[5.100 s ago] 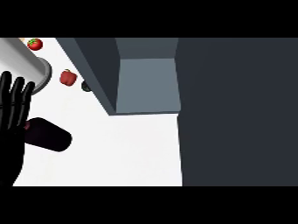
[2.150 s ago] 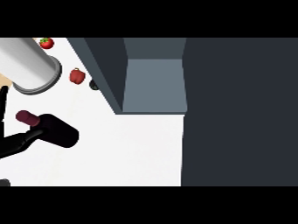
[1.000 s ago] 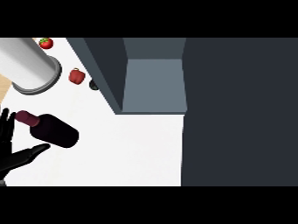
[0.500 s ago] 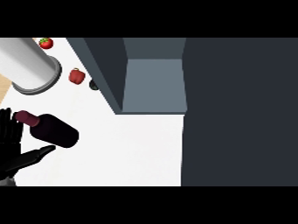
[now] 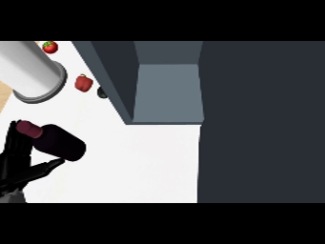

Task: Pick up the wine, place it into the cabinet and close the cabinet

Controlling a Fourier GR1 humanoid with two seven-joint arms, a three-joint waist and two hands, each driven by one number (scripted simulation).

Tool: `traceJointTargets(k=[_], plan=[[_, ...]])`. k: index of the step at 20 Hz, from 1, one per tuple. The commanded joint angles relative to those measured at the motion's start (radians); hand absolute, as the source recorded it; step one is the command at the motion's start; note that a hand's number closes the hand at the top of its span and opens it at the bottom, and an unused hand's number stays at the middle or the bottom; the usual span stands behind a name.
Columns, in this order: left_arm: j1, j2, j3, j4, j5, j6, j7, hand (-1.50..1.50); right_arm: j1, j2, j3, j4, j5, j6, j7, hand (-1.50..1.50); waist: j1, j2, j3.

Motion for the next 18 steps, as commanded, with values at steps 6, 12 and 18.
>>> traceJointTargets(k=[6, 12, 18], plan=[[-0.118, 0.038, 0.004, 0.333, -0.025, -0.034, -0.180, -1.50, 0.037, -0.003, -0.009, -0.060, -0.015, 0.009, 0.011, -1.50, -0.003, 0.001, 0.000], [-0.150, 0.020, -0.001, 0.433, -0.023, -0.017, -0.269, -1.50, -0.003, -0.028, -0.050, -0.030, -0.046, 0.016, 0.028, -1.50, -0.003, 0.001, 0.000], [-0.185, -0.014, 0.017, 0.591, -0.006, -0.090, -0.397, -1.50, -0.021, -0.013, -0.017, -0.017, -0.016, 0.010, 0.020, -1.50, -0.005, 0.002, -0.001]])
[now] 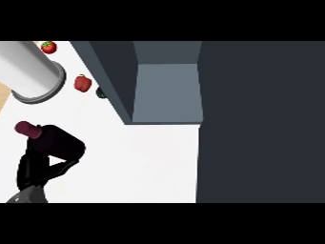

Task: Pick up the wine, place it into the cabinet and close the cabinet

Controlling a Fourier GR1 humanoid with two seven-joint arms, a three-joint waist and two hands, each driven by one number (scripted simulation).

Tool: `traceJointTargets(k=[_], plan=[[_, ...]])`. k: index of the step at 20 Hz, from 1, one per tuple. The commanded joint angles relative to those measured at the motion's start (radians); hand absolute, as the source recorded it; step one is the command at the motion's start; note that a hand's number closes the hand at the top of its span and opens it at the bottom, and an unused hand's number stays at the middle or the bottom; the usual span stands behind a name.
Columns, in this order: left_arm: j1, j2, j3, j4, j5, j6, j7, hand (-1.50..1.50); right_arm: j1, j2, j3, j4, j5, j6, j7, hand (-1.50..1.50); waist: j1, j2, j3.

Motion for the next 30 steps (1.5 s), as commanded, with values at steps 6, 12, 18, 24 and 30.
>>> traceJointTargets(k=[6, 12, 18, 24, 30], plan=[[-0.055, 0.027, 0.015, 0.222, 0.007, -0.109, -0.179, -1.50, -0.038, 0.012, 0.014, 0.020, 0.017, -0.021, 0.000, -1.50, -0.002, 0.002, -0.001], [-0.123, 0.029, 0.009, 0.248, 0.023, -0.112, -0.128, 1.50, 0.023, 0.004, -0.010, 0.019, -0.008, 0.025, -0.038, -1.50, -0.003, 0.001, 0.000], [-0.116, 0.070, 0.009, 0.292, 0.022, -0.186, -0.144, 1.50, -0.033, -0.029, -0.028, -0.008, -0.042, 0.009, 0.033, -1.50, -0.005, 0.003, -0.001], [-0.058, 0.034, -0.031, 0.288, -0.021, -0.175, -0.251, 1.50, 0.059, 0.013, 0.006, -0.023, 0.013, 0.029, -0.037, -1.50, -0.007, 0.003, -0.001], [-0.013, -0.075, -0.107, 0.229, -0.072, -0.151, -0.296, 1.50, -0.019, 0.020, 0.025, 0.007, 0.037, -0.019, 0.015, -1.50, 0.007, -0.001, 0.000]])
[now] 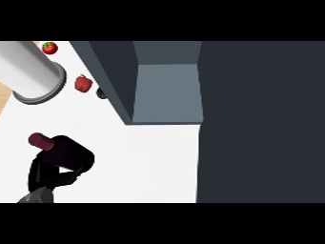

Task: Pick up the wine, place it into the cabinet and close the cabinet

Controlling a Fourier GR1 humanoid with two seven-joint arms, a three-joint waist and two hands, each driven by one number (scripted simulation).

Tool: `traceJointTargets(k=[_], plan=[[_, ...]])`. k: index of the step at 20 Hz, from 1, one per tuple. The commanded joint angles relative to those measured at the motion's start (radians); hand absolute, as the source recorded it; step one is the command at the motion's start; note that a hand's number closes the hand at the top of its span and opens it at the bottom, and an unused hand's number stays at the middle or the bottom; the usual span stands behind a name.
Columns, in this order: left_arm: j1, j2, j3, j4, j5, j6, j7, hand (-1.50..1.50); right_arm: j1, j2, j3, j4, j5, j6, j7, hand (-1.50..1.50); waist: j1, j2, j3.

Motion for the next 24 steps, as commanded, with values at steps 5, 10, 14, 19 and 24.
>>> traceJointTargets(k=[5, 10, 14, 19, 24], plan=[[0.218, -0.159, -0.158, -0.143, -0.106, -0.079, -0.149, 1.50, 0.001, 0.002, -0.006, -0.025, 0.010, -0.019, 0.019, -1.50, 0.025, -0.006, -0.003], [0.253, -0.166, -0.184, -0.283, -0.070, -0.147, -0.091, 1.50, 0.051, 0.007, -0.023, 0.019, -0.007, 0.025, -0.055, -1.50, 0.019, -0.005, -0.002], [0.333, -0.188, -0.228, -0.473, -0.038, -0.168, -0.025, 1.50, 0.023, -0.009, -0.057, 0.043, -0.022, 0.018, -0.045, -1.50, 0.029, -0.006, -0.001], [0.486, -0.227, -0.314, -0.831, 0.001, -0.113, 0.163, 1.50, -0.027, -0.036, -0.090, 0.047, -0.059, 0.010, -0.016, -1.50, 0.031, -0.006, -0.001], [0.565, -0.246, -0.428, -1.168, 0.108, 0.028, 0.394, 1.50, 0.021, -0.004, -0.030, 0.037, -0.012, 0.026, -0.044, -1.50, 0.020, -0.003, -0.002]])
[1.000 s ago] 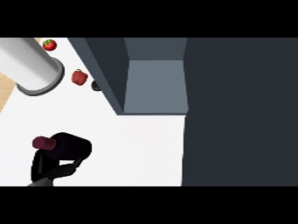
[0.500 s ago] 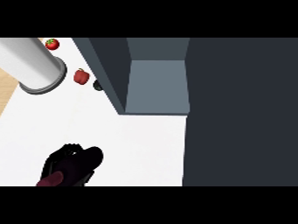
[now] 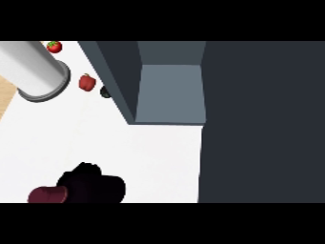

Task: Pick up the wine, place it into the cabinet and close the cabinet

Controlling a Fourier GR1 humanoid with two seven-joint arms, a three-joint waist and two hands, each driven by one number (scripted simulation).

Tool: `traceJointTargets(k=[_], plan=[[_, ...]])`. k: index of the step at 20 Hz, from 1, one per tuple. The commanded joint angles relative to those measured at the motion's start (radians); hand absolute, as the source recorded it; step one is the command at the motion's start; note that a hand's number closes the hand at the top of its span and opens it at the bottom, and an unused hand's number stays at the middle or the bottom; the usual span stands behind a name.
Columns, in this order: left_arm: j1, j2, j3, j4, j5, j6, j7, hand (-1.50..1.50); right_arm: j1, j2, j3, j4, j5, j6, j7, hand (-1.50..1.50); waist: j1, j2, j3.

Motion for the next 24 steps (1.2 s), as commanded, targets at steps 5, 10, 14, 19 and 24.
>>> traceJointTargets(k=[5, 10, 14, 19, 24], plan=[[0.115, -0.016, -0.158, -0.483, 0.108, 0.168, 0.288, 1.50, -0.052, 0.024, 0.036, 0.048, 0.045, -0.032, 0.007, -1.50, -0.006, 0.004, -0.002], [0.048, -0.016, -0.263, -0.554, 0.086, 0.358, 0.328, 1.50, -0.023, -0.011, -0.018, 0.047, -0.024, 0.019, -0.016, -1.50, -0.013, 0.005, -0.003], [-0.065, -0.016, -0.293, -0.577, 0.125, 0.474, 0.420, 1.50, -0.080, -0.023, -0.041, 0.046, -0.039, -0.017, 0.029, -1.50, -0.015, 0.006, -0.003], [-0.204, -0.016, -0.293, -0.571, 0.088, 0.562, 0.504, 1.50, -0.016, 0.029, 0.037, 0.078, 0.062, 0.009, -0.061, -1.50, -0.017, 0.006, -0.003], [-0.387, -0.016, -0.276, -0.476, 0.070, 0.687, 0.537, 1.50, 0.074, 0.014, -0.007, 0.053, 0.011, 0.060, -0.114, -1.50, -0.023, 0.006, -0.003]])
